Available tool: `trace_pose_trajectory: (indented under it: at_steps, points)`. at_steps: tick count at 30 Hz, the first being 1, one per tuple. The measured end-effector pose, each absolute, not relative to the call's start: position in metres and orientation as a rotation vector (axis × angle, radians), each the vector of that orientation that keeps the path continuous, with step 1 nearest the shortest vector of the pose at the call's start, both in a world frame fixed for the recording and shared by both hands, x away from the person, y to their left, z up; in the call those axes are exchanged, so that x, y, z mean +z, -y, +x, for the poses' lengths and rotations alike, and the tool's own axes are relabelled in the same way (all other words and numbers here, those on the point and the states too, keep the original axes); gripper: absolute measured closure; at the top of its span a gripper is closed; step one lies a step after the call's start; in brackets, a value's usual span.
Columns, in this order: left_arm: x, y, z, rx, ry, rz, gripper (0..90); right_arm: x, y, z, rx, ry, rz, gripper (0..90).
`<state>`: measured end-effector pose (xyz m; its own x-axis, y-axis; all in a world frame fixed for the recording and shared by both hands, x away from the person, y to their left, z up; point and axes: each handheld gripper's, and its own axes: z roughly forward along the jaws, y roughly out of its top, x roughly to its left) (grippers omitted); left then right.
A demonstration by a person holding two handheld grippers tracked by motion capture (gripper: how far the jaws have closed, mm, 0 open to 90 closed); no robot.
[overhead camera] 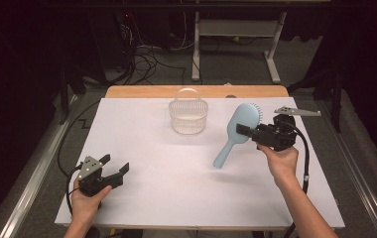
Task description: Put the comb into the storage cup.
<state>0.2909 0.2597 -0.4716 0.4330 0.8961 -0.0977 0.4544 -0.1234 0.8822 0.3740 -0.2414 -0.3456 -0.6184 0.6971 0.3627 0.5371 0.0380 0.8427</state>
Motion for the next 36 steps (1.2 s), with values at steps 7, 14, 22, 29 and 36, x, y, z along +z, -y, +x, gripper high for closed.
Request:
trace_pose_trajectory:
  at_steps: [7, 14, 22, 29, 36]
  points:
    - [-0.474, -0.257, 0.291, 0.587, -1.163, 1.755, 22.2, -0.340, 0.235, 0.382, 1.635, -2.151, 1.286, 54.8]
    - [-0.474, -0.258, 0.290, 0.581, -1.172, 1.745, 22.3, -0.333, 0.228, 0.390, 1.638, -2.156, 1.272, 54.8]
    - [-0.475, -0.258, 0.290, 0.579, -1.169, 1.745, 22.9, -0.323, 0.220, 0.400, 1.637, -2.149, 1.253, 54.8]
    - [-0.475, -0.259, 0.291, 0.575, -1.172, 1.747, 22.8, -0.314, 0.212, 0.409, 1.638, -2.140, 1.243, 54.8]
    - [-0.475, -0.258, 0.290, 0.589, -1.165, 1.751, 23.1, -0.306, 0.207, 0.421, 1.627, -2.149, 1.235, 54.8]
